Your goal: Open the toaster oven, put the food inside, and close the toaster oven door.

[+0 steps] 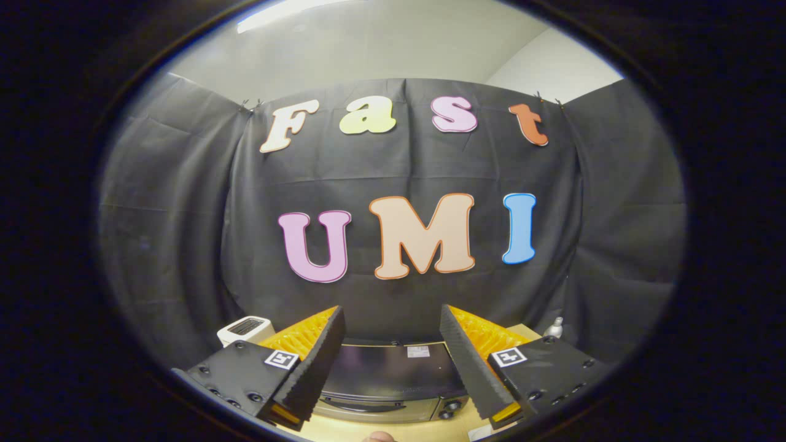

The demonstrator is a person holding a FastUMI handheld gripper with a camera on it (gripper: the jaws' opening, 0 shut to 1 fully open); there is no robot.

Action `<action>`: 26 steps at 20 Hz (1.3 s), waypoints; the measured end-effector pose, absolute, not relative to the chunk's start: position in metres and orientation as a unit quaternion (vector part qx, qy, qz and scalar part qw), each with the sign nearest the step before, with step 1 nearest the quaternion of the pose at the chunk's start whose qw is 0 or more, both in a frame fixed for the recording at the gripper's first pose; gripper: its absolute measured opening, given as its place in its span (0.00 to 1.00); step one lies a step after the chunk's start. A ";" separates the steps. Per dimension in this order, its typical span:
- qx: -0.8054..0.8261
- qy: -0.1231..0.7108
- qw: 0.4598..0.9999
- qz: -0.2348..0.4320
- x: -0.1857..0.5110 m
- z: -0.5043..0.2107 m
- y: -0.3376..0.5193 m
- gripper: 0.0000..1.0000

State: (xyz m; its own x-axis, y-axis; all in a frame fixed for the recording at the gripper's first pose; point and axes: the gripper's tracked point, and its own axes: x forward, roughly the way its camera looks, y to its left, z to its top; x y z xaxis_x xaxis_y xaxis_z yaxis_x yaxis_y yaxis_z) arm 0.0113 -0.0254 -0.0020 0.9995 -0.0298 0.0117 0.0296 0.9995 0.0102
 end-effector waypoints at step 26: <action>0.011 0.099 0.995 -0.026 0.051 -0.137 0.011 0.98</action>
